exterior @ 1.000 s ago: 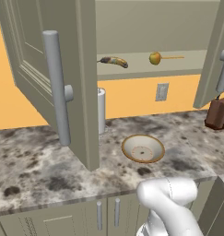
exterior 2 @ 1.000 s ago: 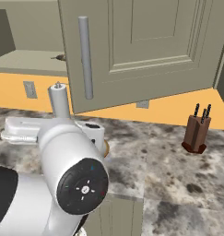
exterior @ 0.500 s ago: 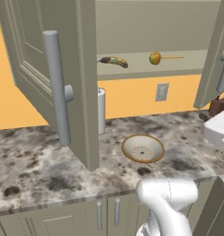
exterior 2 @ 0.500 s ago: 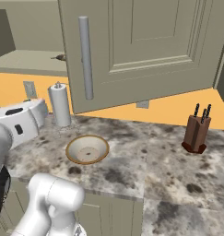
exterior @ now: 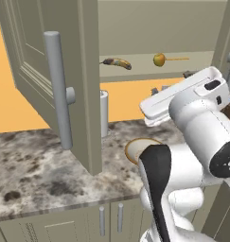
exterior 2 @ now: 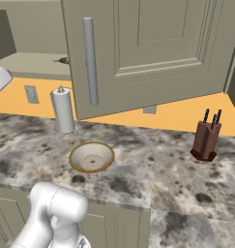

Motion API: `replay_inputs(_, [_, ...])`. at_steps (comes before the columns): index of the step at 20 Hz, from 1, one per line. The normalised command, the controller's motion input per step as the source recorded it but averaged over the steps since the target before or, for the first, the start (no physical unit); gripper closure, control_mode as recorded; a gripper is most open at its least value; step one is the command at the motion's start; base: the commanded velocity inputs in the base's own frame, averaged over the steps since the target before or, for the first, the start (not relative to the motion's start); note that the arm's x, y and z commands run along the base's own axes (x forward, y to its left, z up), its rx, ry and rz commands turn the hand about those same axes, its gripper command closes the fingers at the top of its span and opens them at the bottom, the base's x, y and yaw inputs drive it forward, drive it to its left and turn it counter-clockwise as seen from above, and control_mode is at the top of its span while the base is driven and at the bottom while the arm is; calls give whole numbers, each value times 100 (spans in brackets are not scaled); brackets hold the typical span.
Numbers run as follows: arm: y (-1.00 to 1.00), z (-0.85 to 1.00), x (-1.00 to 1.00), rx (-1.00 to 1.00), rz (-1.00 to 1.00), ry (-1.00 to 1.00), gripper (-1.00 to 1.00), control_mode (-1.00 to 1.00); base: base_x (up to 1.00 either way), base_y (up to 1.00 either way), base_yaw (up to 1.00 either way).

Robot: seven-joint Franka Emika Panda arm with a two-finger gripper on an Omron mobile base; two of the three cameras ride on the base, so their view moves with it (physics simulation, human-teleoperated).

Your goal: Open the cabinet. Pick the banana and apple from the cabinet and place them into the bowl. Then close the cabinet.

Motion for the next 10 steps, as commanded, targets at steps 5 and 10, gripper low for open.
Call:
replay_inputs(5, [-6,-4,100,-1,-48,0,-100,-100,0,0,0])
replay_inputs(10, [-46,0,93,3,-48,5,-100,-100,0,0,0])
